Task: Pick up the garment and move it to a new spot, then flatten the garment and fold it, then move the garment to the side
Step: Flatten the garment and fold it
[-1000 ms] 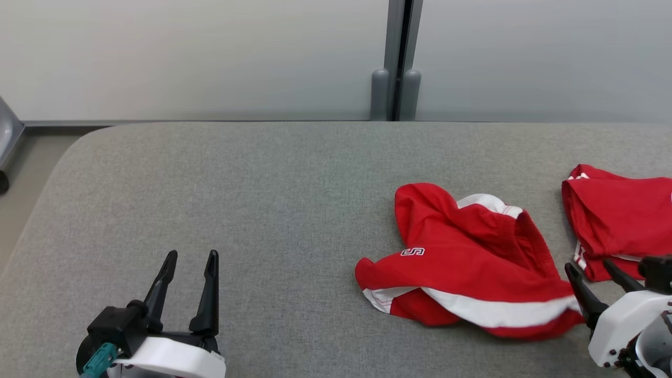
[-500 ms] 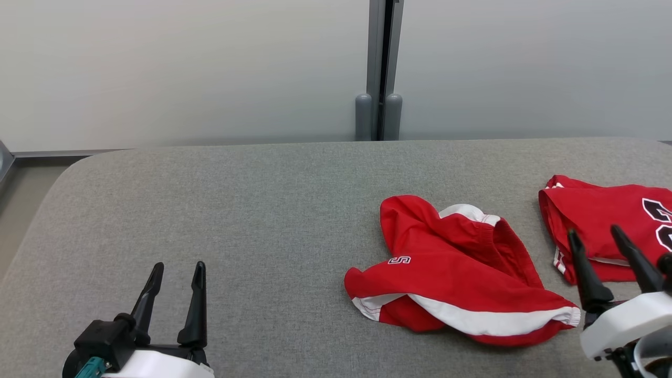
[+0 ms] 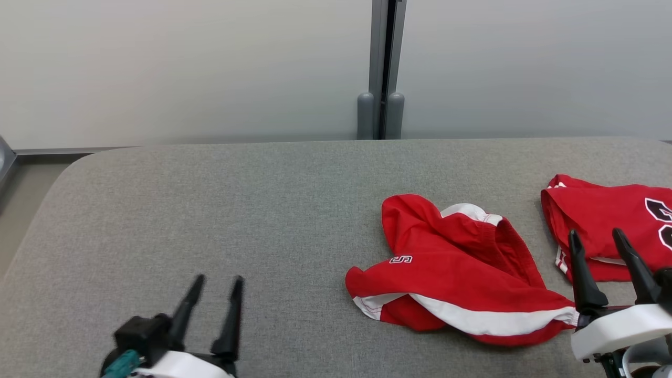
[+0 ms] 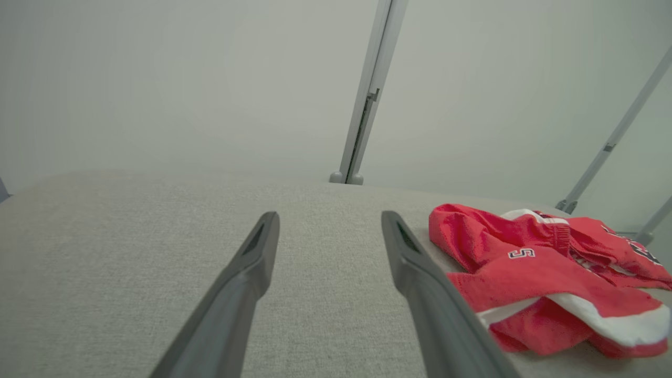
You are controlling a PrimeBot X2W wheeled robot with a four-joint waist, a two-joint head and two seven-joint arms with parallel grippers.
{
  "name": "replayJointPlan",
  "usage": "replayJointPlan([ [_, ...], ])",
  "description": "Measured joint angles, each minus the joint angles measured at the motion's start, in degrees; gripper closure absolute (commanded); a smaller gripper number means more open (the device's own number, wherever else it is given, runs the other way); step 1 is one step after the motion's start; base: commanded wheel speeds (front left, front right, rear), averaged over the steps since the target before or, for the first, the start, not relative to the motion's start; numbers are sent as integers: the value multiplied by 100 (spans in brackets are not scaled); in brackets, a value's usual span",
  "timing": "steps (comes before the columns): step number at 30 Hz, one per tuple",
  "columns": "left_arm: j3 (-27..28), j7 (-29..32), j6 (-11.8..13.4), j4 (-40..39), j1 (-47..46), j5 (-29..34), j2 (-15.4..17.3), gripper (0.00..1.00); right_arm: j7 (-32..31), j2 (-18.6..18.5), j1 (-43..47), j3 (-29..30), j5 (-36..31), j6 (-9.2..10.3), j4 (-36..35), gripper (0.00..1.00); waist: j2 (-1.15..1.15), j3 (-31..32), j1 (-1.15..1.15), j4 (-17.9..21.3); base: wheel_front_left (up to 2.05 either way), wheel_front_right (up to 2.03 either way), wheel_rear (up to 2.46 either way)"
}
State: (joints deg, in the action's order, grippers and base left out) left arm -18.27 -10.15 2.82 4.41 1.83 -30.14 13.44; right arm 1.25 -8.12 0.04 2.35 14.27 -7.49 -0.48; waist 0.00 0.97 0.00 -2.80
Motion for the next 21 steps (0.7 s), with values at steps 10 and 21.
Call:
replayJointPlan([
  [10,-868,2109,-632,743,-592,-1043,-600,0,56,-94,-424,44,-1,0,77,0,0,-385,0,292,0,0,0],
  [21,-1170,2524,-795,1663,-1299,-1358,-893,0,167,-99,-694,-47,2,0,162,0,0,-836,0,777,0,0,0],
])
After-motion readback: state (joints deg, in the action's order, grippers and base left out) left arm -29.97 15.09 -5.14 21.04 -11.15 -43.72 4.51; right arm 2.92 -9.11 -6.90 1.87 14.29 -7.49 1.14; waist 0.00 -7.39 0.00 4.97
